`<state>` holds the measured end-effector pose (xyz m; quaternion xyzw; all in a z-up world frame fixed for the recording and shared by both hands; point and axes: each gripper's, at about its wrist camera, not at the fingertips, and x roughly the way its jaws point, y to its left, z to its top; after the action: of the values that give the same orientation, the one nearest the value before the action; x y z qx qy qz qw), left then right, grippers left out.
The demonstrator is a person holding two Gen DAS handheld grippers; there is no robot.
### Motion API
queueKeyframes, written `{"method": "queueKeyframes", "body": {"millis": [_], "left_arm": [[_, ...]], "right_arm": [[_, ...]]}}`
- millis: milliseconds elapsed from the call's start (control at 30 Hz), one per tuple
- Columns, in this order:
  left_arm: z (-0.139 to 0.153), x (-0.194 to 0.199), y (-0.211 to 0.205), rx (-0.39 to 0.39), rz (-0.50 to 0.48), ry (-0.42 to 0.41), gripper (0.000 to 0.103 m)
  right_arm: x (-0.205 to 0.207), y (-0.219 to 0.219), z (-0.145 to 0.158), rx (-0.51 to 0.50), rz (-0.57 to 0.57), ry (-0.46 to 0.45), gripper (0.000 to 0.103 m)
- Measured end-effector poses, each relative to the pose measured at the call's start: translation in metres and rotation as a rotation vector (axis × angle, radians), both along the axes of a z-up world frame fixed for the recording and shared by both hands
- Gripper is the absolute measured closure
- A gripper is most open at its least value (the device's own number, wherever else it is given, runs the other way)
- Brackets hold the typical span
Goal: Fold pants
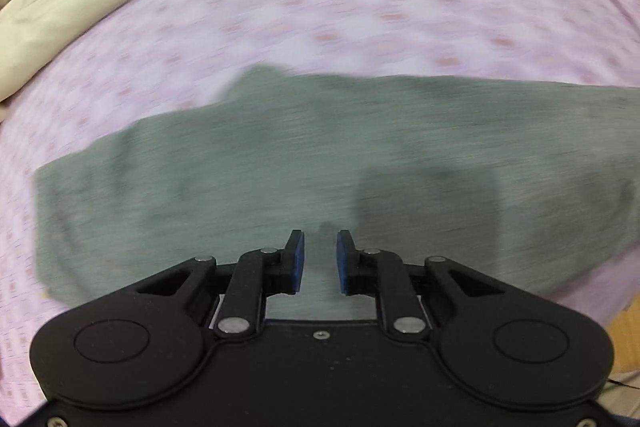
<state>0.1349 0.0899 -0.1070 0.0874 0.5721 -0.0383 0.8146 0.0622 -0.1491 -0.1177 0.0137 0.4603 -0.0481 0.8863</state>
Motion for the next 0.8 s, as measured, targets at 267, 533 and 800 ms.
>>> {"method": "queueKeyframes", "body": {"millis": [267,533,800], "left_arm": [[-0.002,0.011,-0.137,-0.095,-0.087,0.015,0.079],[-0.021,0.043,-0.209,-0.178,-0.159,0.075,0.078],[-0.045,0.09,-0.227,-0.123,-0.043,0.101,0.078]], "right_arm": [[0.024,-0.154,-0.004,0.008,-0.1,0.01,0.066],[0.055,-0.227,-0.044,0.219,-0.009,0.189,0.062],[0.069,-0.243,-0.057,0.338,0.084,0.192,0.061]]}}
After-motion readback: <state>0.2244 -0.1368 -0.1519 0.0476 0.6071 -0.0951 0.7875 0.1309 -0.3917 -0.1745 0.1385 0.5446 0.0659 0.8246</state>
